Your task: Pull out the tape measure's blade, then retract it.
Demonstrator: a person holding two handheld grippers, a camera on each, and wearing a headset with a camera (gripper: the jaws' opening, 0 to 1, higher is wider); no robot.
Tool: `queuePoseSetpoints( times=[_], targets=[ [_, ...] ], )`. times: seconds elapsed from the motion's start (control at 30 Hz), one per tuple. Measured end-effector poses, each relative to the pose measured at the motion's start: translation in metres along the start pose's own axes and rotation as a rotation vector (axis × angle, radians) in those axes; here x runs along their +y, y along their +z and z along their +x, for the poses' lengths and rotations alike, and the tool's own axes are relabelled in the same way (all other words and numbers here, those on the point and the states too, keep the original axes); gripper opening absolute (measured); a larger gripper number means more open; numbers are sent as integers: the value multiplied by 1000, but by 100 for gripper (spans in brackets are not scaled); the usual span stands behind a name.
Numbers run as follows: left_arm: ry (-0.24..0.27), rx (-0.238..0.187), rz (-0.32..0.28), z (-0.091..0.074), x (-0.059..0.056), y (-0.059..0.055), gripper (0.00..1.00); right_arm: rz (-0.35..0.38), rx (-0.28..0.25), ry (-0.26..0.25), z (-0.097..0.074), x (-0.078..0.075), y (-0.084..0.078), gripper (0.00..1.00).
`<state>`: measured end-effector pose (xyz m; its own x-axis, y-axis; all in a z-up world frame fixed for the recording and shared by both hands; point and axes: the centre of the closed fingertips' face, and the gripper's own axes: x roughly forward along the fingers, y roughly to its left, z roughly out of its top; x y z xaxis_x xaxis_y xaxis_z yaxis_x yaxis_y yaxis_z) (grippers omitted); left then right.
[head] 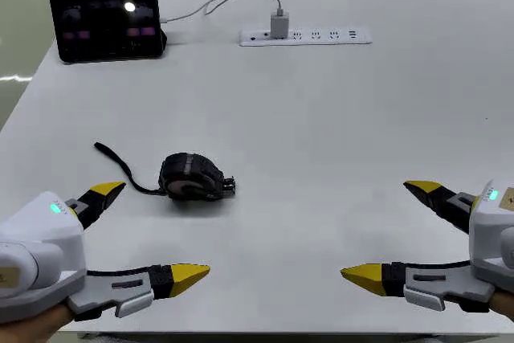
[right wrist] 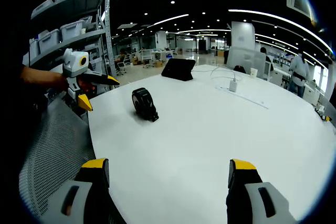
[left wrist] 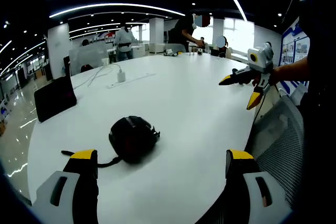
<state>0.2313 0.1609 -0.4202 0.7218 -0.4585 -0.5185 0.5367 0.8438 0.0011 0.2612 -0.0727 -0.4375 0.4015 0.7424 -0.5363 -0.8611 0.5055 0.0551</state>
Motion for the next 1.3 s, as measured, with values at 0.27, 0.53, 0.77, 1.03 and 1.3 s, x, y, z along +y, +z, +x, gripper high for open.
queuePoseSetpoints(
  times=[0.27, 0.53, 0.77, 1.03, 1.3],
  targets=[
    [-21, 19, 13, 8, 3, 1, 99, -67, 4, 35, 7, -4, 6, 91],
    [-39, 32, 28, 16, 9, 3, 99, -96, 12, 75, 17, -7, 11, 88],
    [-56, 47, 43, 23, 17, 4, 99, -124, 28, 107, 27, -8, 13, 87],
    [-78, 72, 72, 30, 24, 4, 99, -157, 33, 143, 40, -11, 17, 84],
    [-106, 98, 99, 39, 32, 3, 97, -207, 41, 187, 57, -13, 24, 80]
  ],
)
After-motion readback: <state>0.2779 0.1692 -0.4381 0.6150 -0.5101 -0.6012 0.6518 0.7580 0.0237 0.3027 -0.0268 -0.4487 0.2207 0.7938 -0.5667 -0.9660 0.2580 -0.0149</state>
